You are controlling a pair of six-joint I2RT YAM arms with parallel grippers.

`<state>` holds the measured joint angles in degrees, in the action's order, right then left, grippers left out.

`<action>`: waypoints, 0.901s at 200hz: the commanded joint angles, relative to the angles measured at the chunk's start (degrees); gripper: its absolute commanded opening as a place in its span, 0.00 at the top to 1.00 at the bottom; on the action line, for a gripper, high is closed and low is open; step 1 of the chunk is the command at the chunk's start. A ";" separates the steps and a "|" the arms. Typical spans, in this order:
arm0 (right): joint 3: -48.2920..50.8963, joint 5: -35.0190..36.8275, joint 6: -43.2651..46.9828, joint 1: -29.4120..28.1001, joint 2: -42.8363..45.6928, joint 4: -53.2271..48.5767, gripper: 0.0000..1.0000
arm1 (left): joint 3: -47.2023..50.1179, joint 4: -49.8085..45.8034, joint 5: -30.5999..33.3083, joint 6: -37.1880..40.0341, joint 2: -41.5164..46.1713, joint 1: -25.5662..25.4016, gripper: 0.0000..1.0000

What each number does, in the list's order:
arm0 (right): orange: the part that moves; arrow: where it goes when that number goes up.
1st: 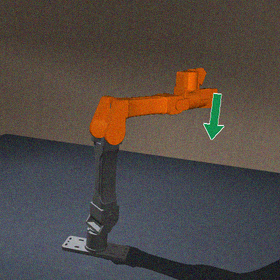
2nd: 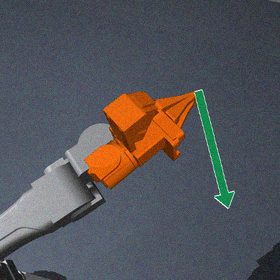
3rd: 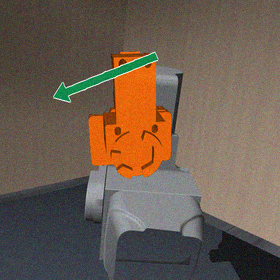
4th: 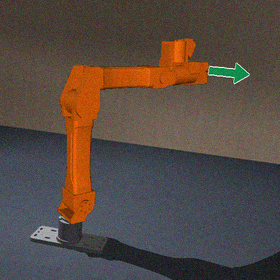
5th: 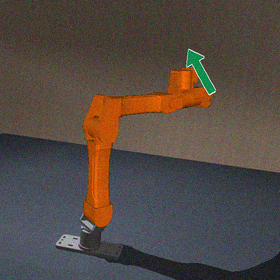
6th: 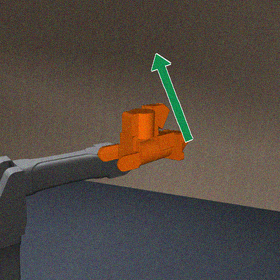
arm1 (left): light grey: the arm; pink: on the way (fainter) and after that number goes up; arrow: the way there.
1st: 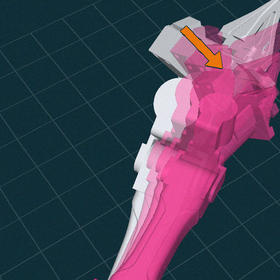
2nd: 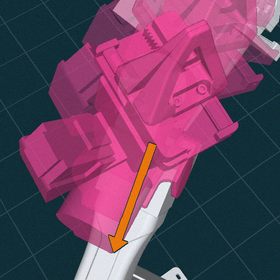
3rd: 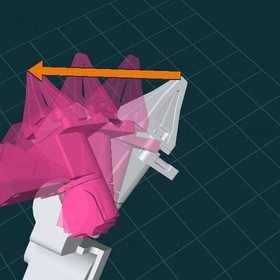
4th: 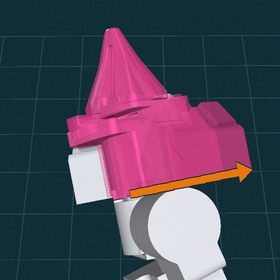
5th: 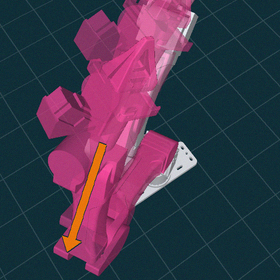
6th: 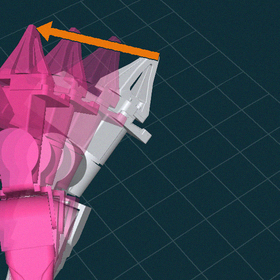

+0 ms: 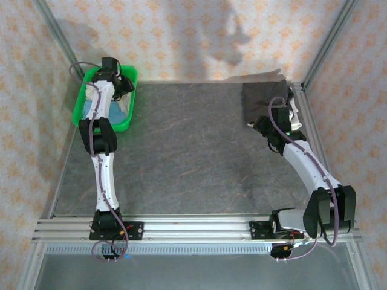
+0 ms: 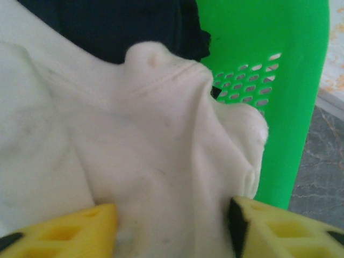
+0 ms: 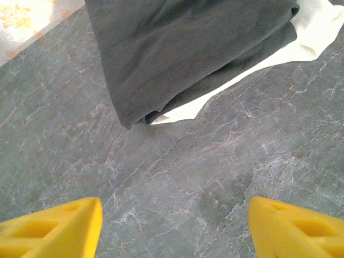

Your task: Fold and stack the t-shirts

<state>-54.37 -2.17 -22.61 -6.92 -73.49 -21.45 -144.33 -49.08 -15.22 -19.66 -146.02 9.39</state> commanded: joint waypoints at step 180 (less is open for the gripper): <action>1.42 -5.67 0.44 0.15 0.41 2.62 0.30 | 3.58 -0.51 17.71 4.88 28.66 -2.80 1.00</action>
<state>-53.54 -6.92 -22.24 -6.92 -73.28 -20.53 -139.87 -52.03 0.60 -14.02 -117.56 6.50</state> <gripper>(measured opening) 0.699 0.045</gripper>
